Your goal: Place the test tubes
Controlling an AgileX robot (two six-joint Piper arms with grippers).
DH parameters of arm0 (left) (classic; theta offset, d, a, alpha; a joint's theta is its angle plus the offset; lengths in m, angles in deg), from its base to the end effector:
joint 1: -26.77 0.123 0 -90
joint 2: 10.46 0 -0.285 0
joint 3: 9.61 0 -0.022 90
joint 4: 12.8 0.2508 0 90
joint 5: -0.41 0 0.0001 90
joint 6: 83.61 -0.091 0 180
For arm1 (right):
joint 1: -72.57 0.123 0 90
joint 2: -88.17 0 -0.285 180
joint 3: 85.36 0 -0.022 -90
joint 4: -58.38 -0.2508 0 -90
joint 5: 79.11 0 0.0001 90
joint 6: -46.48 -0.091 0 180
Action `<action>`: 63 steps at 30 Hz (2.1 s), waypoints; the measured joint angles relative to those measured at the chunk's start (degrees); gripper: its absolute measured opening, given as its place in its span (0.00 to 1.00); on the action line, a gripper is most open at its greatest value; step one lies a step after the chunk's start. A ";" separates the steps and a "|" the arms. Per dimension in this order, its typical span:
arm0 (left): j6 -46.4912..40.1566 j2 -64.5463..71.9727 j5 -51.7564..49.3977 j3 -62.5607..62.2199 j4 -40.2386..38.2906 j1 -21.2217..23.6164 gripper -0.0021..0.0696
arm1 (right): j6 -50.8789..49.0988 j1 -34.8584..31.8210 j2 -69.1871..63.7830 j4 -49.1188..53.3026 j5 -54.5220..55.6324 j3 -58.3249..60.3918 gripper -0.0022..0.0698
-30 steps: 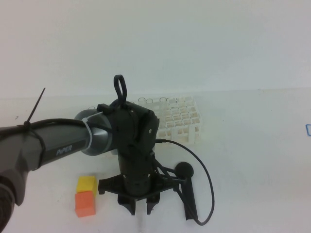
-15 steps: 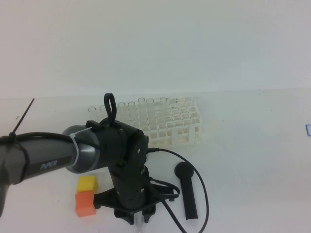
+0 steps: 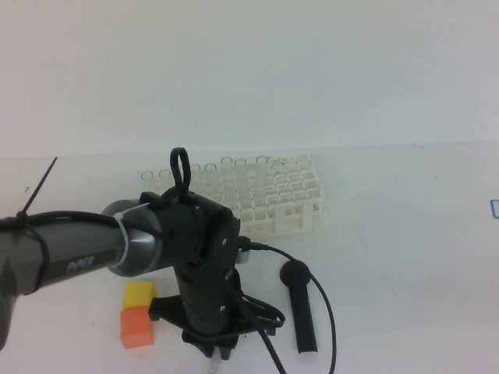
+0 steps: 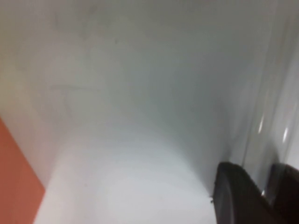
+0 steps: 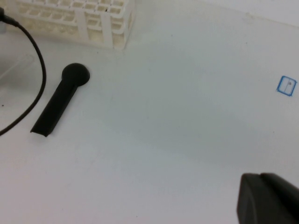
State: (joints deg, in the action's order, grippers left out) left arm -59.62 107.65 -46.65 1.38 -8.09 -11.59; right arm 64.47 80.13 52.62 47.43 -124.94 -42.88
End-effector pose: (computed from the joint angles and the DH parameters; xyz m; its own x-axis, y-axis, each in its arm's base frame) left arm 0.2770 -0.2123 0.1427 -0.9500 0.3003 -0.0855 0.2987 0.9538 0.0317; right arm 0.0818 0.0234 0.3126 -0.4924 -0.2442 -0.8354 -0.3368 0.9385 -0.0759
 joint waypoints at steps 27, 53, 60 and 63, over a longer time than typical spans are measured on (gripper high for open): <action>-82.06 -35.19 46.58 33.17 -56.84 -0.72 0.03 | 16.83 2.50 0.00 -5.29 12.99 1.04 0.03; -77.48 -41.59 63.95 33.85 -61.77 -9.02 0.03 | 20.54 2.50 -0.13 -22.97 30.61 14.82 0.03; -65.77 -38.62 65.05 33.85 -38.65 -9.02 0.03 | 20.67 2.50 -0.13 -24.21 32.10 14.82 0.03; -40.46 -36.75 74.86 34.69 -17.02 -9.02 0.03 | 21.46 2.50 -0.13 -24.77 32.98 14.82 0.03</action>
State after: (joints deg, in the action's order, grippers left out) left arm -100.08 70.90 28.20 36.06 -25.11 -20.61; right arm 85.93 82.63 52.49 22.66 -91.96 -28.06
